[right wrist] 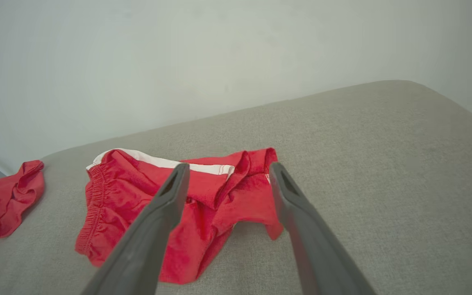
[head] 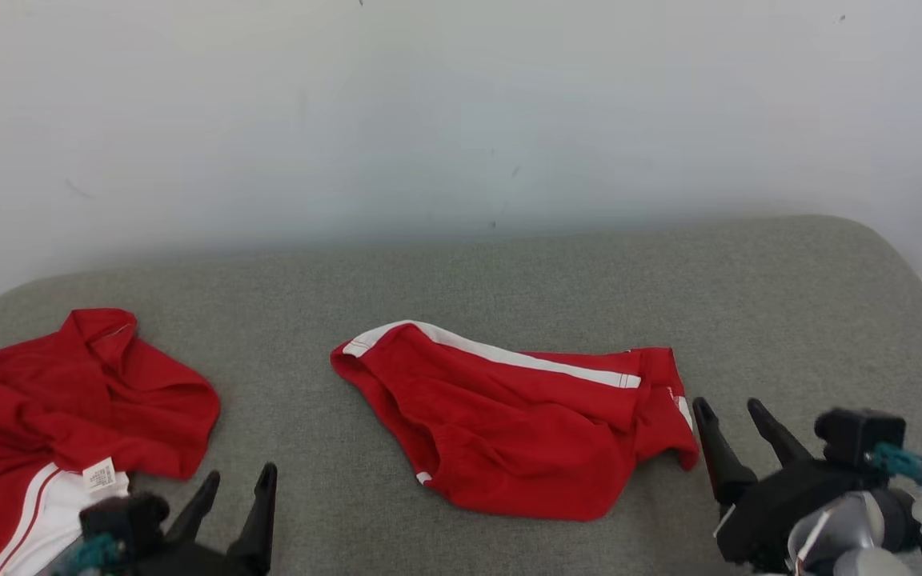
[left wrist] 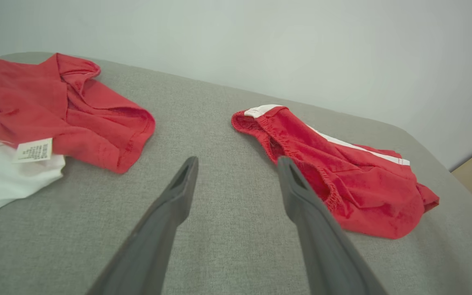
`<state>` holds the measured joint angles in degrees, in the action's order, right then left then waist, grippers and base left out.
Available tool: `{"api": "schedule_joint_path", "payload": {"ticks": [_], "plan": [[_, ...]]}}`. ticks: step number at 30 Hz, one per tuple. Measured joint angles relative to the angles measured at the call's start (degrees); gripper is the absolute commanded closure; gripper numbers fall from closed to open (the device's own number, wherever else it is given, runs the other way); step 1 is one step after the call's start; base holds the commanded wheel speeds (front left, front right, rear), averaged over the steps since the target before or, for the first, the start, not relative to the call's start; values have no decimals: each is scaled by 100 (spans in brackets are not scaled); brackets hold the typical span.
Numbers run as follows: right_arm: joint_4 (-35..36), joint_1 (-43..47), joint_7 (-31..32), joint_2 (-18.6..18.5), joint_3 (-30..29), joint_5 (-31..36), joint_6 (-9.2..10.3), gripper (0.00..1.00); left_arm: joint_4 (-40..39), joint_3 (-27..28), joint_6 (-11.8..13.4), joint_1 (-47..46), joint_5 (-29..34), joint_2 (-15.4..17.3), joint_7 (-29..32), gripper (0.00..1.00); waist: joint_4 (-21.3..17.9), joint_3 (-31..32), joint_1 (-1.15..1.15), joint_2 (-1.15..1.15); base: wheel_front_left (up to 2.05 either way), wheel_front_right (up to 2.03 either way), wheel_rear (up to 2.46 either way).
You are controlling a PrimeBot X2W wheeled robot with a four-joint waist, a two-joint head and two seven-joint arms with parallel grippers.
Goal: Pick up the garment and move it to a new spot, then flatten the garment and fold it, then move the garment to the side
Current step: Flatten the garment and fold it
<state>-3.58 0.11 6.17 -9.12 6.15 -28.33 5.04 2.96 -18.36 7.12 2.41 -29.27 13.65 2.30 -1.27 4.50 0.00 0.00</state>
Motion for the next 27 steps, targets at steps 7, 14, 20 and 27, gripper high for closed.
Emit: {"api": "schedule_joint_path", "payload": {"ticks": [7, 14, 20, 27], "plan": [[-447, -1343, 1046, 134, 201, -225, 35, 0, 700, -222, 0, -1583, -65, 11, 1285, 0, -17, -397, 1, 0, 0, 0, 0], [-1009, -2275, 2013, 172, 339, -299, 110, 0, 1551, -389, 0, -3055, -57, -289, 2352, 0, -74, -874, 2, 1, 0, 0, 0], [-1595, -2920, 2486, 342, 488, -176, 162, 0, 2366, -460, -1, -3764, -78, -449, 2929, 0, -187, -1247, 2, 1, 0, 0, 0], [-2025, -3177, 2830, 409, 637, -123, 203, 0, 2937, -472, -2, -4342, -26, -471, 3231, 0, -384, -1565, 1, 1, 0, 0, 0]]}}
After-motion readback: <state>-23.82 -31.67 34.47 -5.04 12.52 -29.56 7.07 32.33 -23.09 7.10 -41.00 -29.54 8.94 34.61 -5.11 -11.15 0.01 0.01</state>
